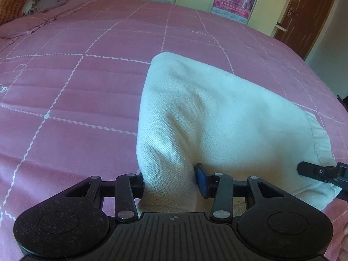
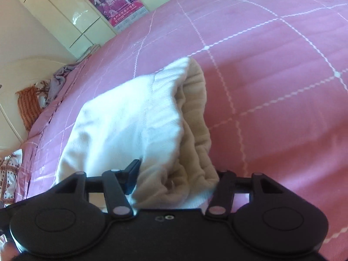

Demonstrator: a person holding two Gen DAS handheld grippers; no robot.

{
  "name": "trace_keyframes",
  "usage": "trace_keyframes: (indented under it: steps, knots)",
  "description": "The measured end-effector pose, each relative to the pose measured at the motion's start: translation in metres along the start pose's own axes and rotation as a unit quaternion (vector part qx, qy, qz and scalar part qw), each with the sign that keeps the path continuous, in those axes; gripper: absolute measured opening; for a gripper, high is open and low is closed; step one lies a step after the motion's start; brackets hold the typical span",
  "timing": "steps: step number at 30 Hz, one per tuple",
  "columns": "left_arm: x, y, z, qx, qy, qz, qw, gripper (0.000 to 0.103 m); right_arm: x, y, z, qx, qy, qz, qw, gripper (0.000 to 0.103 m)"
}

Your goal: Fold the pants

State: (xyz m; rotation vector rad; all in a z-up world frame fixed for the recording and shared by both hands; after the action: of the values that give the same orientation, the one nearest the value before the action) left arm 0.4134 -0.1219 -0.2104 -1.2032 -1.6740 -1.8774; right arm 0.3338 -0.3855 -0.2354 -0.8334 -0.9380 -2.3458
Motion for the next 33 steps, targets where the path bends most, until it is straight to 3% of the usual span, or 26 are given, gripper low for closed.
trace_keyframes:
  steps: [3,5,6,8,10,11,14,18,21,24,27,31,33]
  knots:
    - [0.017,0.001,-0.005,-0.018,0.024,-0.014,0.9995,0.043,0.020,0.000,0.012,0.033,-0.035,-0.039,0.998,0.068]
    - [0.030,0.002,-0.006,-0.021,0.036,-0.025,0.9988,0.043,0.036,0.000,0.025,0.069,-0.059,-0.074,0.993,0.080]
    - [0.038,0.003,-0.008,-0.020,0.041,-0.033,0.9984,0.043,0.044,-0.001,0.032,0.087,-0.068,-0.089,0.990,0.080]
    - [0.053,0.006,-0.011,-0.020,0.051,-0.058,0.9968,0.043,0.057,-0.004,0.052,0.135,-0.092,-0.123,0.979,0.074]
    - [0.071,0.010,-0.018,-0.036,0.050,-0.093,0.9938,0.043,0.068,-0.011,0.072,0.179,-0.105,-0.153,0.966,0.049]
    - [0.075,0.012,-0.024,-0.049,0.050,-0.101,0.9924,0.043,0.069,-0.012,0.082,0.195,-0.104,-0.158,0.962,0.045]
    - [0.063,0.009,-0.034,-0.064,0.042,-0.074,0.9943,0.043,0.066,-0.027,0.098,0.231,-0.103,-0.151,0.956,0.043]
    - [0.029,-0.017,-0.033,-0.087,0.063,0.002,0.9942,0.043,0.046,-0.045,0.087,0.230,-0.124,-0.104,0.960,0.042]
    - [0.034,-0.024,-0.036,-0.107,0.067,-0.007,0.9920,0.043,0.026,-0.059,0.067,0.237,-0.158,-0.063,0.957,0.042]
    - [0.039,-0.019,-0.035,-0.094,0.066,0.000,0.9934,0.043,0.031,-0.053,0.070,0.224,-0.153,-0.060,0.961,0.043]
    - [0.037,-0.019,-0.038,-0.100,0.072,0.003,0.9924,0.043,0.045,-0.051,0.084,0.221,-0.132,-0.088,0.962,0.044]
    - [0.031,-0.018,-0.041,-0.108,0.080,0.005,0.9909,0.043,0.024,-0.059,0.067,0.227,-0.169,-0.052,0.958,0.045]
    - [0.033,-0.017,-0.041,-0.106,0.080,0.008,0.9911,0.043,0.026,-0.060,0.069,0.226,-0.170,-0.055,0.958,0.046]
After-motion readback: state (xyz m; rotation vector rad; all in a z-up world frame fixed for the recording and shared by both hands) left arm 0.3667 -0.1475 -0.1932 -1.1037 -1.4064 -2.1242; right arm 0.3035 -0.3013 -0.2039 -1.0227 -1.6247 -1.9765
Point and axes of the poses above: each gripper's, at about its wrist camera, not at the fingertips, and x roughly against the way its jaws point, z to its left, y to its top, the point moved 4 cm from there along -x, roughly the way its jaws point, and after that the axes turned 10 degrees about -x, right-handed, at the moved point
